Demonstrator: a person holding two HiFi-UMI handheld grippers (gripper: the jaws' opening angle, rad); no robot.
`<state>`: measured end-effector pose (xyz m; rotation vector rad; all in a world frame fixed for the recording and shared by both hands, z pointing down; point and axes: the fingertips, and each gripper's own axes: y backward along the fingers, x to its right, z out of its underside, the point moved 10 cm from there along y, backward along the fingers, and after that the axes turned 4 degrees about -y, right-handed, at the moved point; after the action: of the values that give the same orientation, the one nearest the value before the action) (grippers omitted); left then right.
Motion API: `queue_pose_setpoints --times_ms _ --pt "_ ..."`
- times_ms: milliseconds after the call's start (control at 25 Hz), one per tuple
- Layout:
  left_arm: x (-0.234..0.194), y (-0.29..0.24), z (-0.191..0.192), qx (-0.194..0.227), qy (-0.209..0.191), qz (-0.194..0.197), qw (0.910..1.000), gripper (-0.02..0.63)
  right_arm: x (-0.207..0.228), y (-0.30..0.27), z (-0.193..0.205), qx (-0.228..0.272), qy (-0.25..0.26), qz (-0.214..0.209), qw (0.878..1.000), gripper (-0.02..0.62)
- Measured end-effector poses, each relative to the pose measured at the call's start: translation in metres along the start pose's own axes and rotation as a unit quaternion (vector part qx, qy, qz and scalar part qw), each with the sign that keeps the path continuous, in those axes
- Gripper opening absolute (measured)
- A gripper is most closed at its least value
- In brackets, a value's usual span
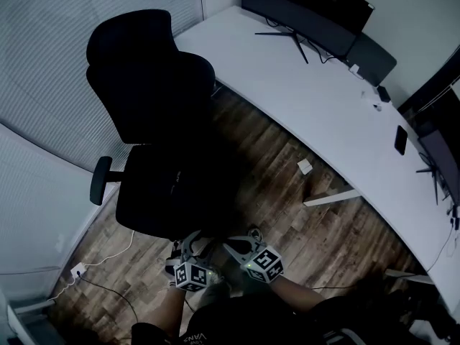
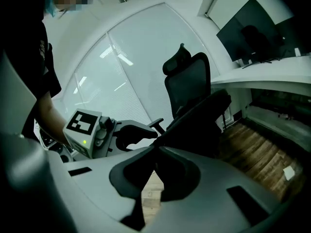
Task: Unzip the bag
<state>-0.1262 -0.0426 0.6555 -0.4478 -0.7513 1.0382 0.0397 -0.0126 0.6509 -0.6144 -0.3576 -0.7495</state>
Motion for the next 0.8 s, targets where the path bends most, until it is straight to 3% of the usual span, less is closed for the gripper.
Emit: queue_pose_setpoints --times_ms 160,320,800 --pt "0.005 -0.010 -0.002 -0.016 -0.021 -0.031 0.9992 0.235 0.001 0.001 -0.012 -0.009 0.002 -0.025 1.000 0.051" --pt "0.000 -0.011 -0.010 -0.020 -0.020 -0.075 0.9968 0.147 0.003 0.003 -0.022 -0.016 0.006 -0.047 0.999 0.051" --pt "-0.006 -0.003 -0.019 -0.050 0.022 -0.100 0.9936 0.086 0.023 0.010 -0.053 -0.007 -0.015 -0.077 0.997 0.048"
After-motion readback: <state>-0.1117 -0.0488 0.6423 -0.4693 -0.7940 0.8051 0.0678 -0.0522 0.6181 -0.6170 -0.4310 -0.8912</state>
